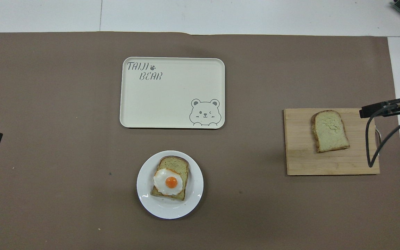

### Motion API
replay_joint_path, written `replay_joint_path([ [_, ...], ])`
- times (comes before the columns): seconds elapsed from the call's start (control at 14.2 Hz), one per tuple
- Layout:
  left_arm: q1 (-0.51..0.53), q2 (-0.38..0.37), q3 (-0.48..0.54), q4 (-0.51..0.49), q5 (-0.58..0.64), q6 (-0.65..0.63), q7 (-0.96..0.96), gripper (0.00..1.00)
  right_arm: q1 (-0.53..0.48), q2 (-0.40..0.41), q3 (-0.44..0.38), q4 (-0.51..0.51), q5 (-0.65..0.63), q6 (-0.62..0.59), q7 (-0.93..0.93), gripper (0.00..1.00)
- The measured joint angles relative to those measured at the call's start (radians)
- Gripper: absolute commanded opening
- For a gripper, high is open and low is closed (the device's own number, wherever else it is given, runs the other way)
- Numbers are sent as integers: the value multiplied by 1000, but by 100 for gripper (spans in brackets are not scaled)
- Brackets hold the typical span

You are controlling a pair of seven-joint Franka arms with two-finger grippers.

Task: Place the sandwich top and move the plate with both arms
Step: 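Reach the right gripper down to the bread slice on the board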

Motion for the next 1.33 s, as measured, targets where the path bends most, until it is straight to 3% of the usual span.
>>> replay_joint_path([
  [0.98, -1, 0, -1, -1, 0, 0, 0, 100, -79, 219, -1, -75, 103, 245, -111, 100],
  [1.33, -1, 0, -1, -1, 0, 0, 0, 100, -120, 258, -2, -137, 216, 308, -258, 100],
])
